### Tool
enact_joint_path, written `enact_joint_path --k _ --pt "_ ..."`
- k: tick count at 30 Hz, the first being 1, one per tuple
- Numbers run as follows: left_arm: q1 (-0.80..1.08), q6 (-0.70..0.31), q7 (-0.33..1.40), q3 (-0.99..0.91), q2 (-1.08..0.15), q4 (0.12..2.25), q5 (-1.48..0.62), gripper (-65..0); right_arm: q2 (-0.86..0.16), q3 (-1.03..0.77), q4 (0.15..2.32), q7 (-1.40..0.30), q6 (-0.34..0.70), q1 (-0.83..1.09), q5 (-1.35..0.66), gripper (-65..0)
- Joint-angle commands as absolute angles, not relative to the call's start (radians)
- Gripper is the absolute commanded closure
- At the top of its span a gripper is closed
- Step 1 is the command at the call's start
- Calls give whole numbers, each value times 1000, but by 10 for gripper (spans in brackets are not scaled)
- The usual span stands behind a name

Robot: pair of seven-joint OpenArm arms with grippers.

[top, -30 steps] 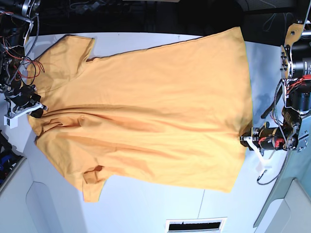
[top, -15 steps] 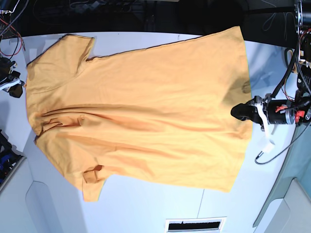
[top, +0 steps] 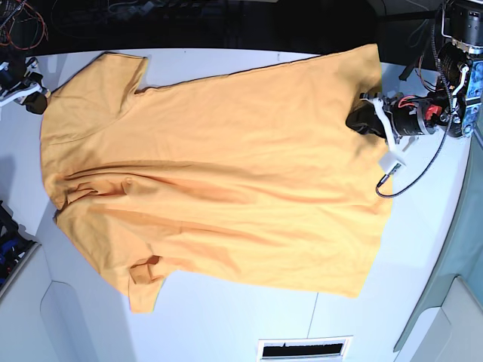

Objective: Layout the t-shirt on the table in an organized manner, then fold the t-shirt properly
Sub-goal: 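Release the shirt with the left gripper and move it to the shoulder corner, then grasp the shoulder corner with the left gripper and pull it outward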

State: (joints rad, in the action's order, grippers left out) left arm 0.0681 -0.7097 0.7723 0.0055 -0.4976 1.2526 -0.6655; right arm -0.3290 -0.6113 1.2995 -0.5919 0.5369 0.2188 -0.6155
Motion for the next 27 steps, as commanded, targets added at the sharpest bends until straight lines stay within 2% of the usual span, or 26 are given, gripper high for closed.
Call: enact_joint_path --k 1,8,11,16,18,20,21,22,24,25,27 --pt "46 -698 762 0 -506 1237 -625 -119 -331 -601 1314 -572 546 196 -613 0" --pt "-106 -692 751 0 -495 1038 -583 -119 -320 -562 1314 -572 546 139 -583 0" --pt "-144 -694 778 -1 -513 1023 -604 -119 -324 -563 1315 -573 546 136 -588 0" --pt "-138 -698 958 -1 -561 1100 -873 -124 -337 -611 1316 -617 546 145 -608 0" --pt "-111 -698 995 -1 -584 1158 -963 -157 -347 -648 1316 -656 547 156 -644 0" --pt "-74 -698 1014 -1 -606 1222 -1021 -234 -362 -675 1316 -679 546 176 -675 0" --pt "-56 -698 1031 -1 -614 1253 -1042 -273 -371 -682 1316 -678 546 186 -680 -41" --pt "-37 -698 1056 -1 -619 1283 -1061 -304 -380 -689 1316 -676 546 199 -681 -131" --pt "3 -698 1107 -1 -627 1333 -1110 -320 -397 -693 1316 -673 546 224 -677 -294" --pt "25 -698 1116 -1 -630 1354 -1123 -320 -403 -693 1316 -673 546 236 -677 -350" --pt "68 -698 1110 -6 -632 1385 -1126 -320 -406 -691 1316 -675 547 253 -673 -379"
